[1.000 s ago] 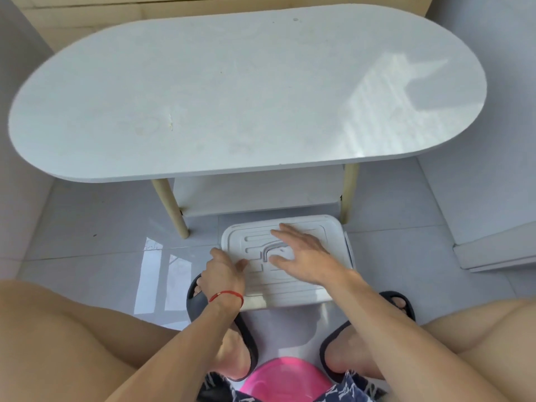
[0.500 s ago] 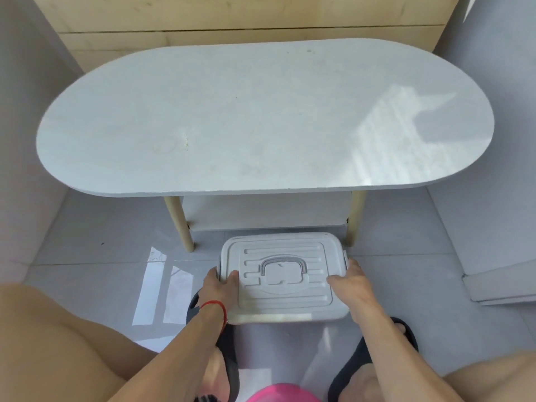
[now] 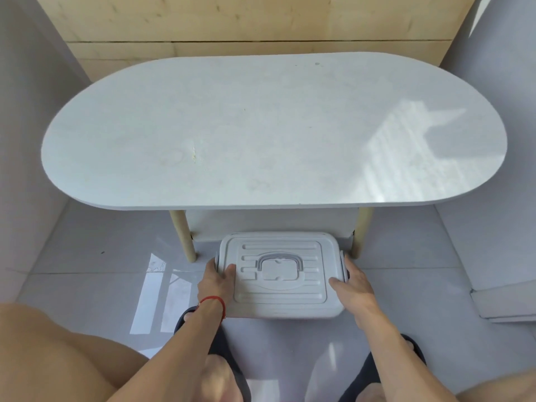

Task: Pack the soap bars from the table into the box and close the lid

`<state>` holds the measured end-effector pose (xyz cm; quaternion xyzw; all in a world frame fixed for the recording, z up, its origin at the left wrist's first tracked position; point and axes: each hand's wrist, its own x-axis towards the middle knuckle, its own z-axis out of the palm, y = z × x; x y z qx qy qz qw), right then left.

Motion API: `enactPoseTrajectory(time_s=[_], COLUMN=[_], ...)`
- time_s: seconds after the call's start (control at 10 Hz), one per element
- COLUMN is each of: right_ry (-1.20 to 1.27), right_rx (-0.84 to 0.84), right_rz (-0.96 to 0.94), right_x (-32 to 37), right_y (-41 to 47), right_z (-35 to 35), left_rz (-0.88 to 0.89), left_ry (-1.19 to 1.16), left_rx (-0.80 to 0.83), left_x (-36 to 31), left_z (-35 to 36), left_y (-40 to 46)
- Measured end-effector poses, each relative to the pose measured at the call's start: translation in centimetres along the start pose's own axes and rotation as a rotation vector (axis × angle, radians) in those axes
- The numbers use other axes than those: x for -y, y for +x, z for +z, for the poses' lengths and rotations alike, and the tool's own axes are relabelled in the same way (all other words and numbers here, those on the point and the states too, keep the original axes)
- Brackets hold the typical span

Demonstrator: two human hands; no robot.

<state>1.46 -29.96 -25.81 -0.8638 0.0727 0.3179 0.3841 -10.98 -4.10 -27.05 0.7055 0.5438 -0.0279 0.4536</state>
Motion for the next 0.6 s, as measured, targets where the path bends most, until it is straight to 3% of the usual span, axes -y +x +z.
enactPoseTrajectory(time_s=[0.2, 0.3, 0.4, 0.5, 0.6], right_ry=[-0.032, -0.199, -0.315, -0.414, -0.306], right_rx=[0.026, 0.054, 0.079, 0.139, -0.013], right_rz=[-0.029, -0.055, -0.076, -0.300, -0.691], right_x=[0.8, 1.7, 5.0, 8.4, 12.3], right_y=[-0.3, -1.4, -4.4, -9.8, -15.8], right_z=[-0.7, -1.4, -4.8, -8.2, -15.1], left_rz=[-0.021, -0.015, 0.216, 0.693, 1.122], left_ry=[-0.026, -0.032, 0.114, -0.040, -0.202], left_rx=[0.080, 0.100, -0.035, -0.082, -0.097], left_x=[-0.6, -1.7, -4.7, -8.5, -10.6], left_z=[-1.0, -2.4, -4.1, -7.7, -14.8], left_y=[-0.4, -1.7, -5.0, -10.6, -13.2])
